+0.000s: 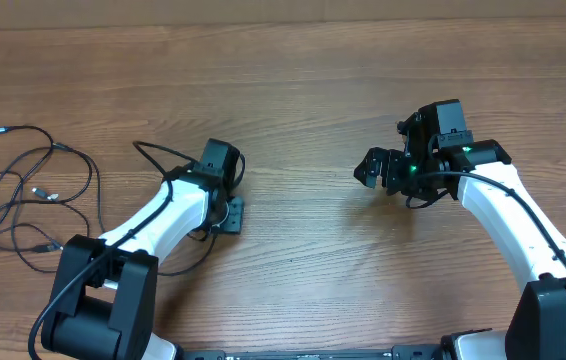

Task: Untangle cables

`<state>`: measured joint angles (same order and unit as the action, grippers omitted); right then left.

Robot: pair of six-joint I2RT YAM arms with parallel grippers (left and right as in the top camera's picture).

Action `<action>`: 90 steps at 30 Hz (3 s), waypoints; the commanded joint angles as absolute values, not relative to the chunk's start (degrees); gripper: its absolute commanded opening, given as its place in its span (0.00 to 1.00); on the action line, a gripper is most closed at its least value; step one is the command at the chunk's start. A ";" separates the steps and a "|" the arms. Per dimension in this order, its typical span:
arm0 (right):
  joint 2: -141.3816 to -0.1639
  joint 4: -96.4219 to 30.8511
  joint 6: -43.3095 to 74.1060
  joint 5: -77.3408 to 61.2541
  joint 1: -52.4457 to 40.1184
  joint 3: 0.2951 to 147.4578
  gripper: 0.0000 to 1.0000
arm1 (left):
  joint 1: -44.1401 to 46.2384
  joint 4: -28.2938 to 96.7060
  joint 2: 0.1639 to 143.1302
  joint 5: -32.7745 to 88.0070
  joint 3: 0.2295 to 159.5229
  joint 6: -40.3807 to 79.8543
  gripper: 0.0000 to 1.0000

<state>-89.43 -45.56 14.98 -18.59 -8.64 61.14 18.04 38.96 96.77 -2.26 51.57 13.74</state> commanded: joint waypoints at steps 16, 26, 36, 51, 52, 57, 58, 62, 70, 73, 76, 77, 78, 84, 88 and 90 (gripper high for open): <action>-89.17 -45.10 15.00 -18.04 -8.60 62.22 1.00 | 18.41 34.44 97.23 -2.96 46.33 16.67 0.37; -89.17 -45.15 15.00 -18.04 -8.60 62.22 1.00 | 18.41 34.46 97.23 -2.96 46.33 18.26 0.17; -89.17 -45.17 15.00 -18.04 -8.60 62.22 1.00 | 18.20 34.92 96.84 -3.22 49.28 18.26 0.04; -89.17 -45.78 15.00 -18.04 -8.60 62.22 1.00 | -9.74 57.54 96.62 -15.29 91.13 15.22 0.04; -89.17 -45.78 15.00 -18.04 -8.60 62.22 1.00 | -12.67 58.72 96.62 -15.97 94.32 15.20 0.04; -89.17 -45.69 15.00 -18.04 -8.60 62.22 1.00 | -25.82 61.32 96.62 -16.08 102.67 15.49 0.04; -89.17 -45.67 15.00 -18.02 -8.60 62.22 1.00 | -28.14 61.36 96.62 -16.05 102.94 15.64 0.04; -89.17 -45.52 15.00 -18.04 -8.60 62.22 1.00 | -36.93 63.07 96.75 -16.08 102.89 17.96 0.04; -89.17 -45.52 15.00 -18.04 -8.60 62.22 1.00 | -43.29 63.24 96.75 -15.46 102.89 19.31 0.04; -89.17 -45.58 15.03 -18.04 -8.60 62.22 1.00 | -43.16 63.18 96.75 -15.44 102.89 19.35 0.05; -89.17 -45.76 15.00 -18.04 -8.60 62.22 1.00 | -43.11 63.11 96.75 -15.44 102.89 19.51 0.07; -89.17 -45.76 15.03 -18.04 -8.60 62.22 1.00 | -43.11 63.13 96.75 -15.49 102.89 19.51 0.07; -89.17 -45.74 15.00 -18.04 -8.60 62.22 1.00 | -43.11 63.13 96.75 -15.46 102.89 19.51 0.09; -89.17 -45.76 15.00 -18.04 -8.60 62.22 1.00 | -43.11 63.13 96.75 -15.40 102.89 19.53 0.73; -89.17 -45.74 15.00 -18.04 -8.60 62.22 1.00 | -43.11 63.44 96.75 -15.20 102.89 19.53 0.73; -89.17 -45.74 15.00 -18.04 -8.60 62.22 1.00 | -43.11 63.83 96.75 -13.54 102.89 19.53 0.74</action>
